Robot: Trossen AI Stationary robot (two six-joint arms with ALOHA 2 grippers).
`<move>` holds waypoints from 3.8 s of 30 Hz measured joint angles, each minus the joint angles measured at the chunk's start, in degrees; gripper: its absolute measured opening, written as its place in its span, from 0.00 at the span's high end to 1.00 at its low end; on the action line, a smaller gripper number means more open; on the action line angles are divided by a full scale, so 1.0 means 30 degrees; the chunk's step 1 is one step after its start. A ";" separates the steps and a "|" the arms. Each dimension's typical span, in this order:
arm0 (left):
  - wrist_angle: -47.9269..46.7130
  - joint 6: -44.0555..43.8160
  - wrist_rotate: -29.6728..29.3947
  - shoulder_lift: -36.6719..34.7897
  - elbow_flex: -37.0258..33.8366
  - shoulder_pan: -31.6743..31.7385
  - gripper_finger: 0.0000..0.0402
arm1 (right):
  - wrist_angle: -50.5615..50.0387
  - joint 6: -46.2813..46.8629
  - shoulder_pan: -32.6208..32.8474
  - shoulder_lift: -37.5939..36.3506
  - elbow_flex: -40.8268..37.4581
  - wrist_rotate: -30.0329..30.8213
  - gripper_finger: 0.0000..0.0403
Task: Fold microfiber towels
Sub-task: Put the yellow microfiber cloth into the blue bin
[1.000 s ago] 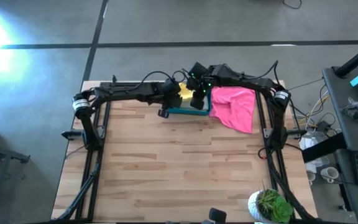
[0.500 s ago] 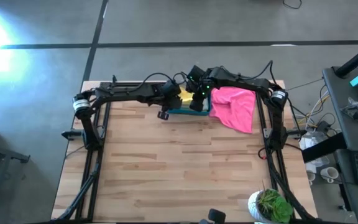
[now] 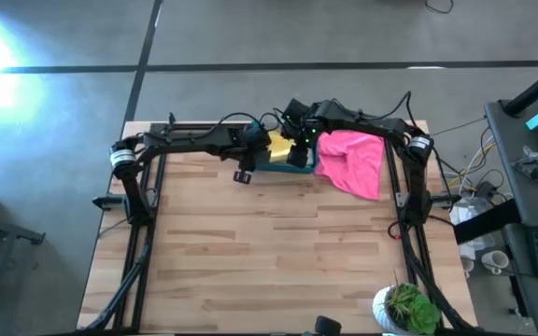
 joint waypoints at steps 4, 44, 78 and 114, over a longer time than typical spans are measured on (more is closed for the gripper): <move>-0.0468 -0.0764 -0.0014 -0.0120 0.0566 -0.0438 0.67 | -0.0719 0.0534 -0.0006 -0.0651 0.0000 -0.0022 0.60; -0.0547 -0.9730 0.4977 -0.5385 -0.1062 0.2633 0.66 | 0.4191 1.1198 -0.4764 -0.1080 -0.3447 -0.5071 0.57; -0.0526 -0.9113 0.4940 -0.5384 -0.1062 0.2633 0.66 | 0.6965 1.0778 -0.4459 0.1588 -0.2588 -0.5141 0.71; -0.0465 -0.9128 0.4940 -0.5377 -0.1062 0.2633 0.66 | 0.4023 0.7803 -0.4066 0.1544 0.0183 -0.1984 0.95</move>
